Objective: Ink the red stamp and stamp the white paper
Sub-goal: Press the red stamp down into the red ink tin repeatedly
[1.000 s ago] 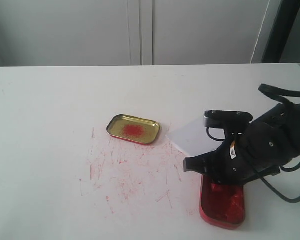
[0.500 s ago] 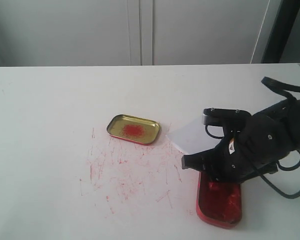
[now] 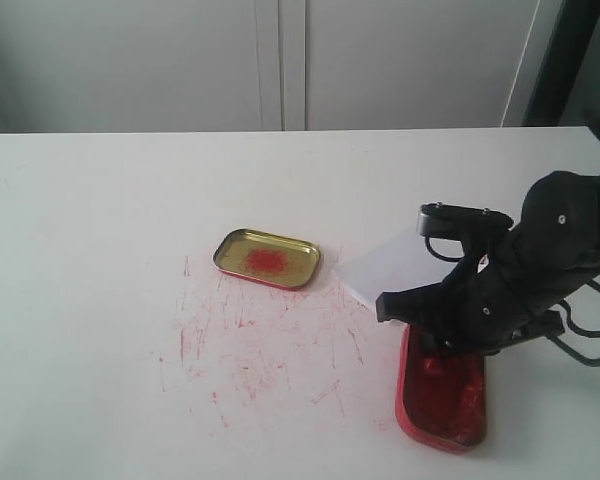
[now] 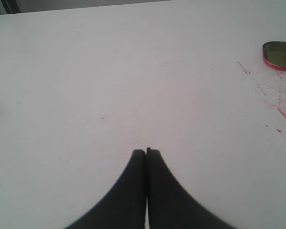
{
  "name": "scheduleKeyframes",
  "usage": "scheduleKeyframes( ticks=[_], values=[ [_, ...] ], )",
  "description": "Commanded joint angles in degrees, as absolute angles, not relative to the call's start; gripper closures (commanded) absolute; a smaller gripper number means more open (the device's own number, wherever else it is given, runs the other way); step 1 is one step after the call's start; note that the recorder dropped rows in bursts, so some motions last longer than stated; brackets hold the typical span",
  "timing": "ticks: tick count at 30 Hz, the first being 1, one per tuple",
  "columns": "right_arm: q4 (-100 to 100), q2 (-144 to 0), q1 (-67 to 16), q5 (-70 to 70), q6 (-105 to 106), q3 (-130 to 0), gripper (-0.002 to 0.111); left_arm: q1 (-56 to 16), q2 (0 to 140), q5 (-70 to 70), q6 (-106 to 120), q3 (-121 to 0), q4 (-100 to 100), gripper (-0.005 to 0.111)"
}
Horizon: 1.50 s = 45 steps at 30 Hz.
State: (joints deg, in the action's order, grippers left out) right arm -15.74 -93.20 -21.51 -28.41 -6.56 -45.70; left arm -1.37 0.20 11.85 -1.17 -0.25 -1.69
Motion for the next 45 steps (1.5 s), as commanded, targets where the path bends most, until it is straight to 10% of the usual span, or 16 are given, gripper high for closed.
scheduleKeyframes(
  ticks=[1,45],
  values=[
    [-17.29,-92.56,-20.52,-28.2,-3.59,-46.25,0.108,-1.29,0.0,11.59,-1.31,0.0,-1.66,0.107],
    [-42.73,-99.79,-14.23,-31.15,22.93,-46.25,0.108,-1.29,0.0,11.59,-1.31,0.0,-1.66,0.107]
  ],
)
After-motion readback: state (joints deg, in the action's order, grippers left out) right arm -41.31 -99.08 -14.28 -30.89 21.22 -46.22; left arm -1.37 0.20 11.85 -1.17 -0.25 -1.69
